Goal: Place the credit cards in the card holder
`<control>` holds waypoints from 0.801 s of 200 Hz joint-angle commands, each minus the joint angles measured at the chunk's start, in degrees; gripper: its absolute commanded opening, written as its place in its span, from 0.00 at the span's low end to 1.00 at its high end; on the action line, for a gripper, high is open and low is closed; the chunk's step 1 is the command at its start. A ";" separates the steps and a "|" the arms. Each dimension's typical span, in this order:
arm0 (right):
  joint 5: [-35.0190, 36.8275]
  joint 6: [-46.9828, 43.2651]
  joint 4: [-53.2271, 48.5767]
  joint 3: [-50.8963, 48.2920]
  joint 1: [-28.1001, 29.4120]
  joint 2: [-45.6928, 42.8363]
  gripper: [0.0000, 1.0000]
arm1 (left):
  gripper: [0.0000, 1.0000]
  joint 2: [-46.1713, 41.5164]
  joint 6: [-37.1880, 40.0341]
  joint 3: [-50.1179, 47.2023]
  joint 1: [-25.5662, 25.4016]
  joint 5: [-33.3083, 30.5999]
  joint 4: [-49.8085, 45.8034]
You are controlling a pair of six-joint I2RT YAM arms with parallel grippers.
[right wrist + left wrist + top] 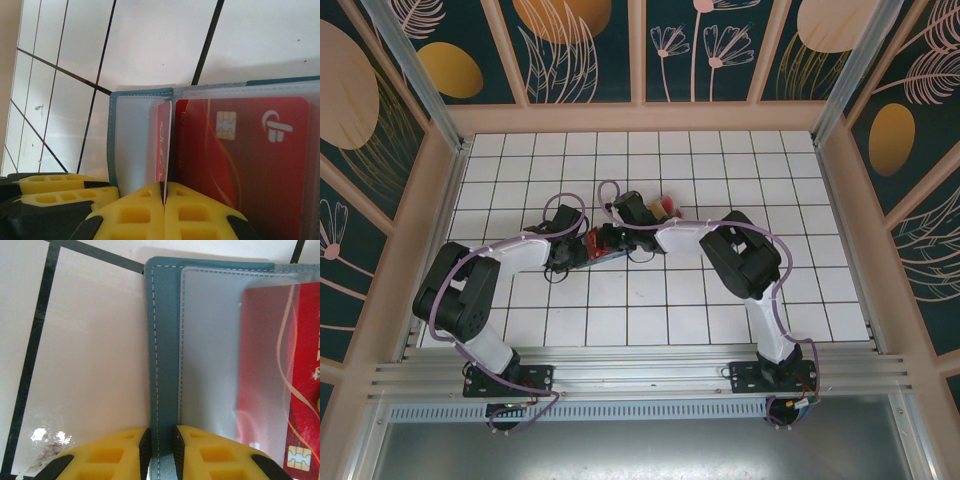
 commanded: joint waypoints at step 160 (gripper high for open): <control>8.36 -5.67 -19.26 1.64 -0.05 -7.67 0.33 | 0.28 0.55 1.19 -3.96 0.67 2.03 4.14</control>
